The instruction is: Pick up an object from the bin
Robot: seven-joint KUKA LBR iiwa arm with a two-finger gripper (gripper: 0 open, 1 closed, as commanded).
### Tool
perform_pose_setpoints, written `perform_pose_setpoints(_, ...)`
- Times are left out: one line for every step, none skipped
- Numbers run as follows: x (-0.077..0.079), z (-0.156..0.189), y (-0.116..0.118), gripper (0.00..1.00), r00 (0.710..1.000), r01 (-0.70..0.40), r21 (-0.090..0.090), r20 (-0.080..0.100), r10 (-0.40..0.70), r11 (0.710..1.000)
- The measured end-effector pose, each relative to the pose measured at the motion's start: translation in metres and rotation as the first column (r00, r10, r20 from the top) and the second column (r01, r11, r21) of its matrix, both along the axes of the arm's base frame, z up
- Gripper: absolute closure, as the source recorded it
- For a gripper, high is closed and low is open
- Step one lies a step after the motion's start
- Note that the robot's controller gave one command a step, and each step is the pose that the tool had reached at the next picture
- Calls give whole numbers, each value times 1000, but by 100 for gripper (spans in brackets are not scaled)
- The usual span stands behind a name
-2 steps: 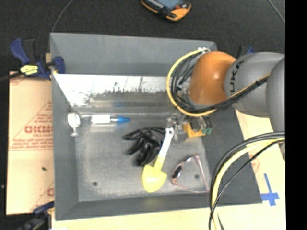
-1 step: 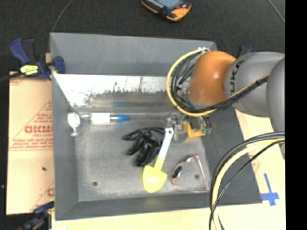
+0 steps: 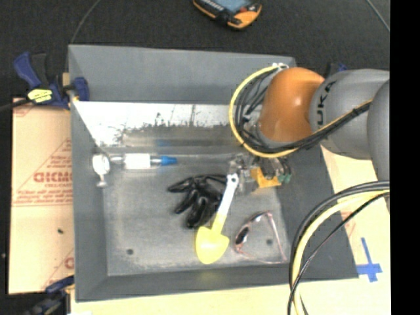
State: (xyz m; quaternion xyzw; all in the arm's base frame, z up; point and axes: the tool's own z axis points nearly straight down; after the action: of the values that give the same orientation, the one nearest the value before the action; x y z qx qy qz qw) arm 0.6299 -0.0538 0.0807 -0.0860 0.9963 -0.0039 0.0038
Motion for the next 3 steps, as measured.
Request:
perform_pose_setpoints(0, 12, 0, 100, 1000, 1, 0, 1, -1, 1000)
perform_pose_setpoints(0, 23, 0, 100, 1000, 2, -1, 2, -2, 1000)
perform_pose_setpoints(1, 36, -1, 100, 1000, 3, -1, 5, -3, 1000)
